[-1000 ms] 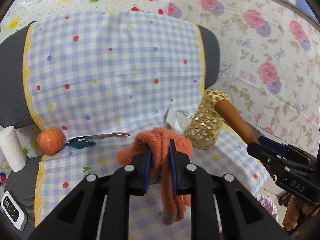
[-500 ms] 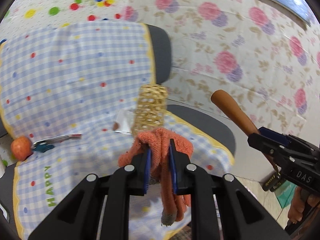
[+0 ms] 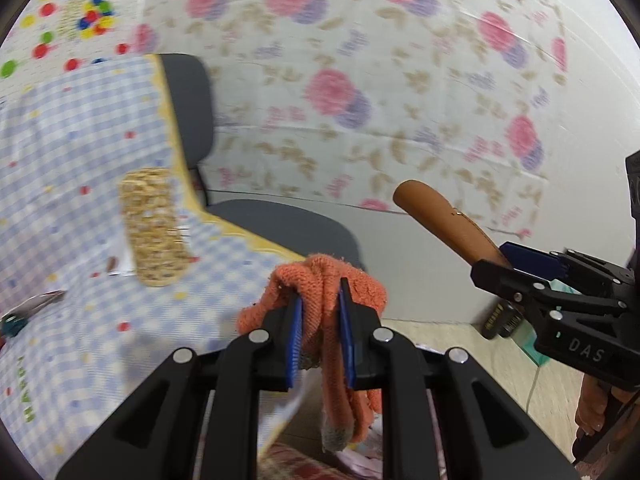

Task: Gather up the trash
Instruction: 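Carry glove and sheath over the pink bin and open both grippers, then return both open tools to the seat near the teal wrapper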

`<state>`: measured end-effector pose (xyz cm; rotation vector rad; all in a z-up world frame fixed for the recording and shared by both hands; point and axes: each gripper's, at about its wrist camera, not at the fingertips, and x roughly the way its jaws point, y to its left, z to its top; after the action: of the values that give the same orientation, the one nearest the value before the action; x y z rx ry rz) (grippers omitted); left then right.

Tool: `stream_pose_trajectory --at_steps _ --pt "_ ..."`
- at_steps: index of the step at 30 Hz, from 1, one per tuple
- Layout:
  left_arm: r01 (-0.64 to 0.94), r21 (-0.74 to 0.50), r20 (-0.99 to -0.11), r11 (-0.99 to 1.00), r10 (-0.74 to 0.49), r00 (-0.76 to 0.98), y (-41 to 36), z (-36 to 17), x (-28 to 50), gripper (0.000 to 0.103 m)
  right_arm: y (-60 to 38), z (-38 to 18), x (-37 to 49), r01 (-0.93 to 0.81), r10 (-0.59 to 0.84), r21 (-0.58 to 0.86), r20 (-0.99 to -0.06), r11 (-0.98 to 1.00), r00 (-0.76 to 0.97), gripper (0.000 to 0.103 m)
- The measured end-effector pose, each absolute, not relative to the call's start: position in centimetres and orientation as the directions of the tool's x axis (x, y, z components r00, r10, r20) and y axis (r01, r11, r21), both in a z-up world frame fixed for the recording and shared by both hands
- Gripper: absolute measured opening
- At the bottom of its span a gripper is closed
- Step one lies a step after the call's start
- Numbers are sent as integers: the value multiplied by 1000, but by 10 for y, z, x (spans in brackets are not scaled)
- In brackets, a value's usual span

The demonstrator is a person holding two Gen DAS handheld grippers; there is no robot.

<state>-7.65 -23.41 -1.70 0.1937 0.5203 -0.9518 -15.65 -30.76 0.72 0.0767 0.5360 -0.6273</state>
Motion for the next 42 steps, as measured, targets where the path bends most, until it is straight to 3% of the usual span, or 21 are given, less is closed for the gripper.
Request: stream_pose_trajectory --at_steps 9,11,12,13,15,16,27,42 --pt "888 -40 -548 459 -753 364 -276 -37 -108 17 -327 -11 -195 661 -587 -75 -542 747 602 48" --pt "892 -34 -556 450 -751 357 -280 -40 -111 21 -334 -15 -198 671 -585 -58 -550 739 597 49" --pt "894 -33 -561 448 -748 354 -283 -42 -111 26 -338 -17 -200 674 -579 -48 -558 737 594 50" --pt "893 -33 -570 449 -742 352 -286 -44 -110 41 -339 -18 -200 678 -579 -43 -561 734 592 50" --pt "888 -48 -577 457 -738 349 -288 -48 -108 61 -343 -21 -203 682 -575 -34 -570 730 587 51" --pt "889 -59 -577 454 -742 341 -289 -48 -107 65 -343 -22 -204 686 -578 -32 -568 727 586 53" --pt "831 -57 -544 553 -716 438 -263 -29 -87 67 -339 -10 -200 663 -563 -11 -540 748 626 54" --pt "656 -100 -534 748 -597 599 -184 -14 -32 70 -307 -2 -117 511 -437 -22 -549 859 712 54"
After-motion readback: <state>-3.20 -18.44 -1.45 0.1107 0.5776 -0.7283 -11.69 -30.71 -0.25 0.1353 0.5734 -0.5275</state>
